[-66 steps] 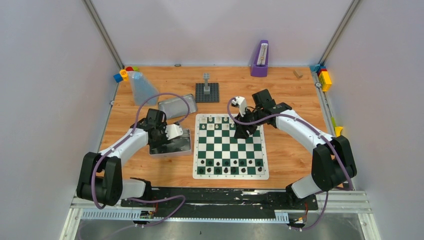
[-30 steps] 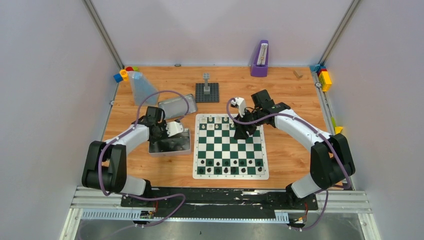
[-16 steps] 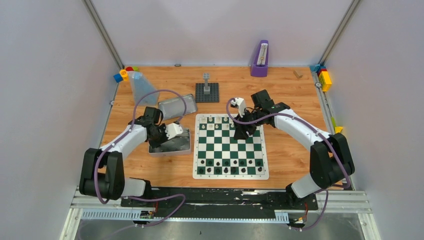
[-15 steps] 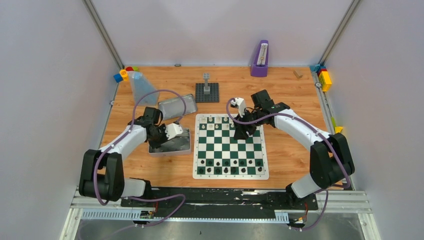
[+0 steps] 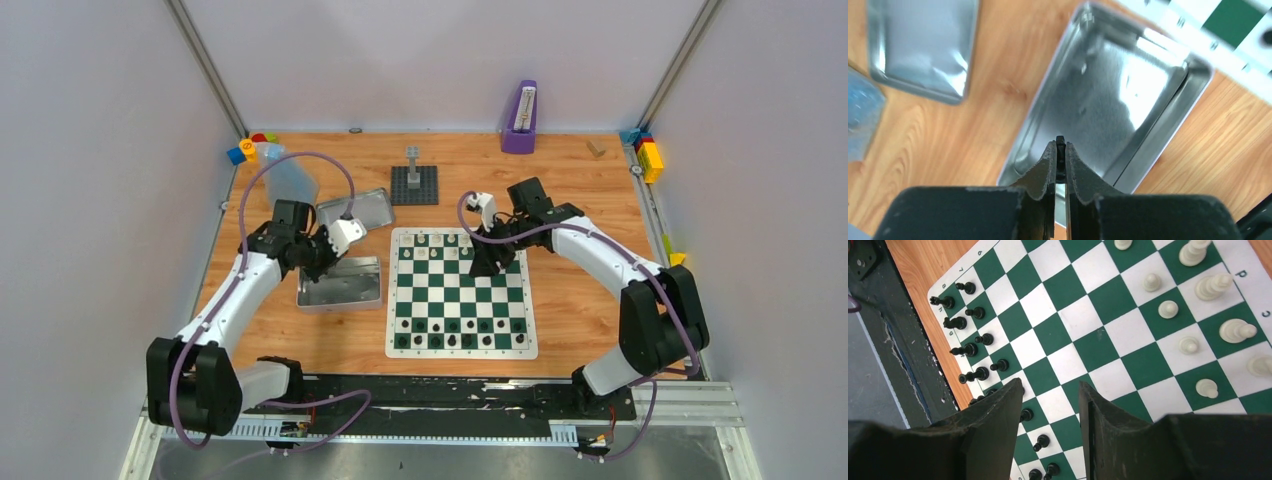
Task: Set up the chess pieces on the board
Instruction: Pick up the chess piece from the storage box, then place the chess piece on the chessboard.
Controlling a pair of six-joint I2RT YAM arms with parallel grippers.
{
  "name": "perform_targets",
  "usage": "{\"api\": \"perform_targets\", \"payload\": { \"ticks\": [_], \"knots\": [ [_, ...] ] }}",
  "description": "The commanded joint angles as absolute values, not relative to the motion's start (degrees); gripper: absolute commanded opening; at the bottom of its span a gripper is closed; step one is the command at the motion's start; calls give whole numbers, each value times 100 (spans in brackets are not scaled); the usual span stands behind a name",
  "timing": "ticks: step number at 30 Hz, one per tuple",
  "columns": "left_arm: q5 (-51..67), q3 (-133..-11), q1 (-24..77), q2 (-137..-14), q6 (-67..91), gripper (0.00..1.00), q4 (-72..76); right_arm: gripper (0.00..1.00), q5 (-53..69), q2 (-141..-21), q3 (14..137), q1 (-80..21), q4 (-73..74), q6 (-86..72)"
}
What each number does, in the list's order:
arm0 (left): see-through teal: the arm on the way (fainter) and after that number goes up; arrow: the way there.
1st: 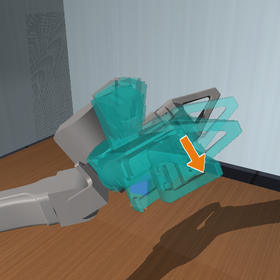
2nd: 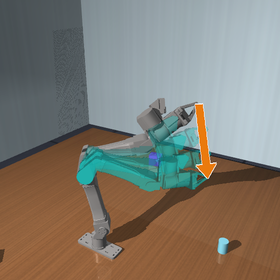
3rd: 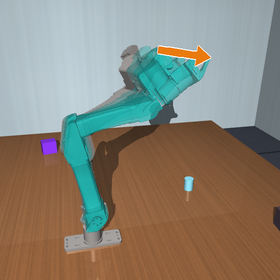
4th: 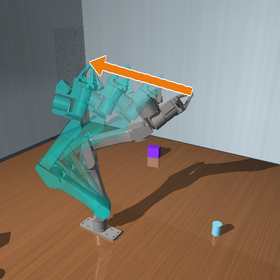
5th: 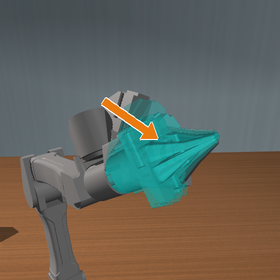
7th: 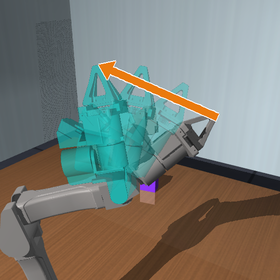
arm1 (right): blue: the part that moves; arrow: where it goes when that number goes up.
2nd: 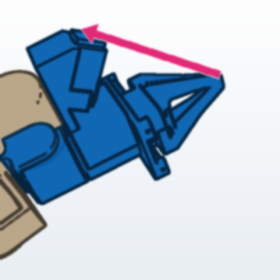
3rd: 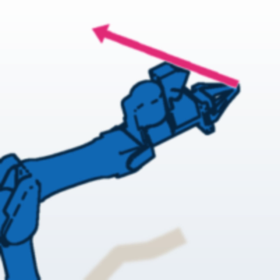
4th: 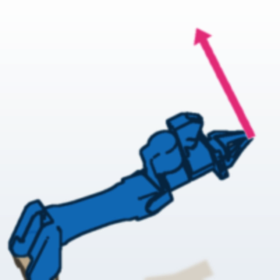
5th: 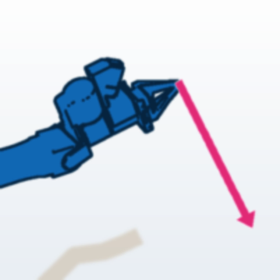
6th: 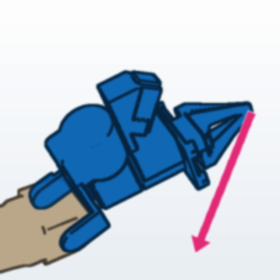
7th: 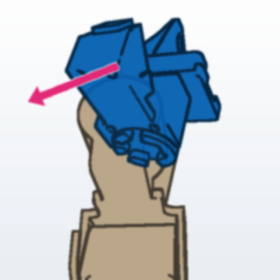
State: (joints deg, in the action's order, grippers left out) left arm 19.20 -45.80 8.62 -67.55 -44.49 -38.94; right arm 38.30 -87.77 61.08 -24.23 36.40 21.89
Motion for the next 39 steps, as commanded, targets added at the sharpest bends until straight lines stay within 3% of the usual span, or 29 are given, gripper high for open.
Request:
{"api": "perform_targets", "payload": {
  "ticks": [1, 13, 19, 30, 39],
  "knots": [
    [3314, -5321, 884, -6721, -3670, 0, -3827, 45, 4331, -8597, 6366, -1942, 3545, 2009],
    [4896, -6378, 2910, -8315, -2649, 0, -2138, 44, 4782, -7857, 6367, -381, 3542, 1841],
    [5388, -6219, 3835, -9038, -2210, 0, -639, 44, 4878, -7596, 6030, -66, 3531, 1866],
    [5966, -5486, 4402, -10381, -1260, 0, 3101, 44, 4868, -7497, 5665, 205, 3332, 1918],
    [6012, -5291, 4421, -11226, -989, 1, 4595, 44, 4947, -7549, 5627, 250, 3317, 1925]
  ]
}}
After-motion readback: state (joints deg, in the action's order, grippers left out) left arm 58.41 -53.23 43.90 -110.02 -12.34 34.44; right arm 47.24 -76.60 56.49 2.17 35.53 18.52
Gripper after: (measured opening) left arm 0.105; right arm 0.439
